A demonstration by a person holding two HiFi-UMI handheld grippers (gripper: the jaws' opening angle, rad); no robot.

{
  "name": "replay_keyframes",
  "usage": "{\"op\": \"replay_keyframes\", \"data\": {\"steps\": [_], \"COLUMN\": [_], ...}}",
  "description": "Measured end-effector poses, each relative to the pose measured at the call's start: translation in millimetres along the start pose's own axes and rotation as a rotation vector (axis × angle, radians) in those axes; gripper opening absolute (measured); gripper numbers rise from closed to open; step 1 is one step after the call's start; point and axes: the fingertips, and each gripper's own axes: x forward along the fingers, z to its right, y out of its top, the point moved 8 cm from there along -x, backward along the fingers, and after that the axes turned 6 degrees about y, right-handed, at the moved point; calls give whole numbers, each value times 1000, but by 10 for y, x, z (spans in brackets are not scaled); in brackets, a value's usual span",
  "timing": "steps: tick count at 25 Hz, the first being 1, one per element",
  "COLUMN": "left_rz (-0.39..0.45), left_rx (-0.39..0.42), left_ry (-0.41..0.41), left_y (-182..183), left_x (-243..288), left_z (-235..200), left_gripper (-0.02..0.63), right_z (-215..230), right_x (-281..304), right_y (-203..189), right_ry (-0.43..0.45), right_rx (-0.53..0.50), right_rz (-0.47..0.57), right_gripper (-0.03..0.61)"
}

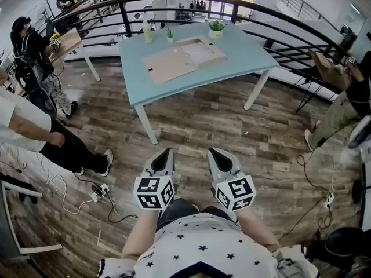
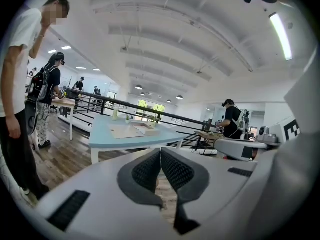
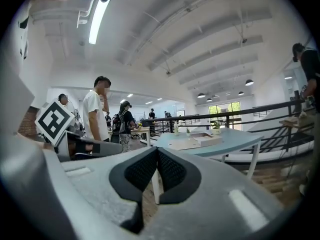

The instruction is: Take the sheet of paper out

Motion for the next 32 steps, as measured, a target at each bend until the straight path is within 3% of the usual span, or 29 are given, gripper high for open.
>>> {"op": "replay_keyframes", "data": {"steps": [8, 18, 32], "left_rz": [-8, -1, 8], "left_rx": [-12, 18, 33], "left_ry": [-13, -37, -66], "left_y": [-29, 87, 450], "left_x": [73, 366, 1513], "left_z": [33, -18, -502], "left_gripper": [62, 173, 198], "right_z": [77, 312, 1029], "right_x": [23, 275, 1386], "right_y": [-101, -131, -2], "right_ry": [5, -26, -44], "right_rx": [13, 15, 7], "right_rz": [-26, -53, -73], "right_gripper": [39, 148, 238]}}
